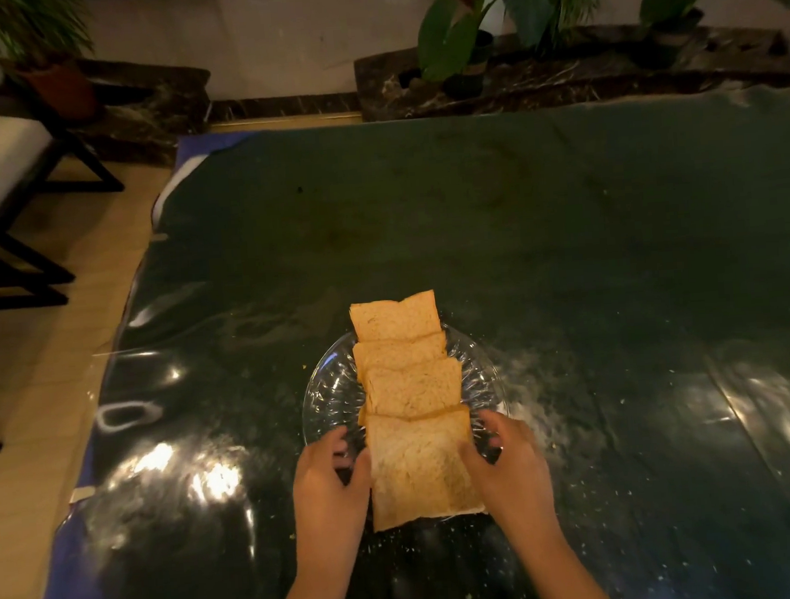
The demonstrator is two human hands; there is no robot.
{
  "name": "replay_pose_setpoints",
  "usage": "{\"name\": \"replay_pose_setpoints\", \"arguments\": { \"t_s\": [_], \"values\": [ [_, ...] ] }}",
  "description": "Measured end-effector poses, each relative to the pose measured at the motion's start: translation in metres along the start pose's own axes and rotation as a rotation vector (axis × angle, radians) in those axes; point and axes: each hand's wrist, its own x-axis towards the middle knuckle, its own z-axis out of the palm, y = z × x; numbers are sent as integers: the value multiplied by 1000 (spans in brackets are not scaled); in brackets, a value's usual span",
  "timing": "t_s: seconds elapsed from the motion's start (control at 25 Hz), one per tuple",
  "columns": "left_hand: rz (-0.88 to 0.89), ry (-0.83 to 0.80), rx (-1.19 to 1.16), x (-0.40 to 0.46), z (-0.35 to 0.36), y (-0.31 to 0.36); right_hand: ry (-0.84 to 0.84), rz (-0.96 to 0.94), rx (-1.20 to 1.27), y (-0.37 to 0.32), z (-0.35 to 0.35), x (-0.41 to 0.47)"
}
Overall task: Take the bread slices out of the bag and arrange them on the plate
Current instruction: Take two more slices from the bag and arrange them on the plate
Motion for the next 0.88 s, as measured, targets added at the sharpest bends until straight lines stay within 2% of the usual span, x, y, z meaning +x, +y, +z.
{"name": "replay_pose_setpoints", "arguments": {
  "t_s": [0.08,0.16,0.24,0.36,0.52,0.72,0.88],
  "values": [
    [-18,-22,-14,12,1,3,-36,-20,28,-5,1,8],
    [-12,-146,-11,24,4,9,-135,-37,55,-11,3,16],
    [15,-228,7,31,7,12,-159,-52,44,-14,7,22],
    [29,-168,-17,35,12,13,-83,-43,75,-15,13,27],
    [2,5,-75,34,10,14,8,7,137,-17,16,28],
    [-42,25,-93,22,9,18,159,27,132,-13,14,16],
    [-34,93,-117,31,8,24,154,-32,176,-20,12,26]
  ]
}}
